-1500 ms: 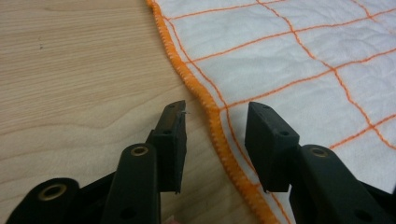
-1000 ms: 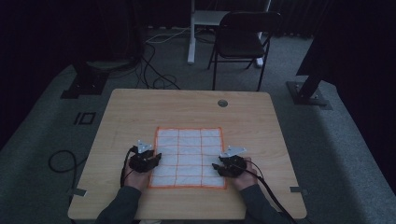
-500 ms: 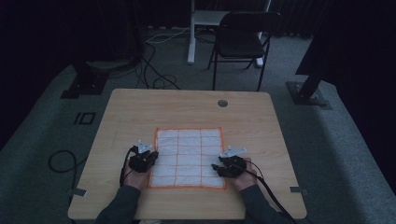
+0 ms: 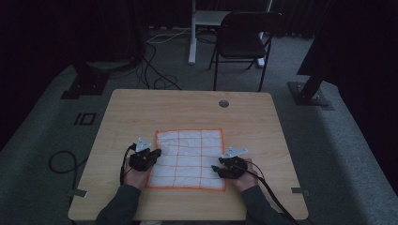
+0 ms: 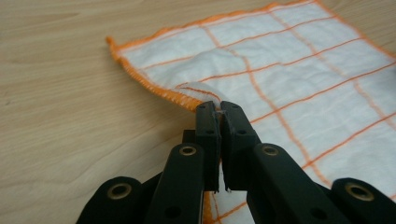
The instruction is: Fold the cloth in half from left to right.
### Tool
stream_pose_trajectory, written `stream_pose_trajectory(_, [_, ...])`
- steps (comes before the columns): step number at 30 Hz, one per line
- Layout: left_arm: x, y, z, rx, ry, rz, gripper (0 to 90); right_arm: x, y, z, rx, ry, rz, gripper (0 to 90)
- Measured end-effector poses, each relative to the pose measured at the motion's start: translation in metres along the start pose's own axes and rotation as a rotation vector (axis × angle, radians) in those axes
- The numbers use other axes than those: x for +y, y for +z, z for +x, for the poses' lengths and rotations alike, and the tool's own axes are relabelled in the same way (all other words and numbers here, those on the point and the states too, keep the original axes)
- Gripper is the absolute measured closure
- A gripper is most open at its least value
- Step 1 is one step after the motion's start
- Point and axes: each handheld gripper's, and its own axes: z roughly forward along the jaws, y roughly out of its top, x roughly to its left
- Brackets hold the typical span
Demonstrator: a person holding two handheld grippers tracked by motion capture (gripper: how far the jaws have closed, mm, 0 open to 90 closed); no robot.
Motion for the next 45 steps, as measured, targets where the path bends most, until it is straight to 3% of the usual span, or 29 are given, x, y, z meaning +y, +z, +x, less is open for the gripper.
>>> stream_pose_trajectory(13, [0.019, -0.005, -0.013, -0.066, 0.042, -0.017, 87.2, -0.001, -0.002, -0.004, -0.006, 0.012, -0.001, 50.7])
stream_pose_trajectory(18, [0.023, -0.006, -0.016, -0.077, 0.047, -0.018, 87.3, -0.001, -0.003, -0.006, -0.013, 0.019, -0.002, 50.6])
stream_pose_trajectory(26, [0.032, -0.006, -0.024, -0.133, 0.052, -0.039, 87.3, -0.002, -0.006, -0.009, -0.028, 0.021, -0.004, 50.6])
stream_pose_trajectory(45, [0.050, 0.005, -0.047, -0.180, 0.104, -0.049, 87.6, -0.008, -0.013, -0.022, -0.068, 0.074, -0.014, 50.1])
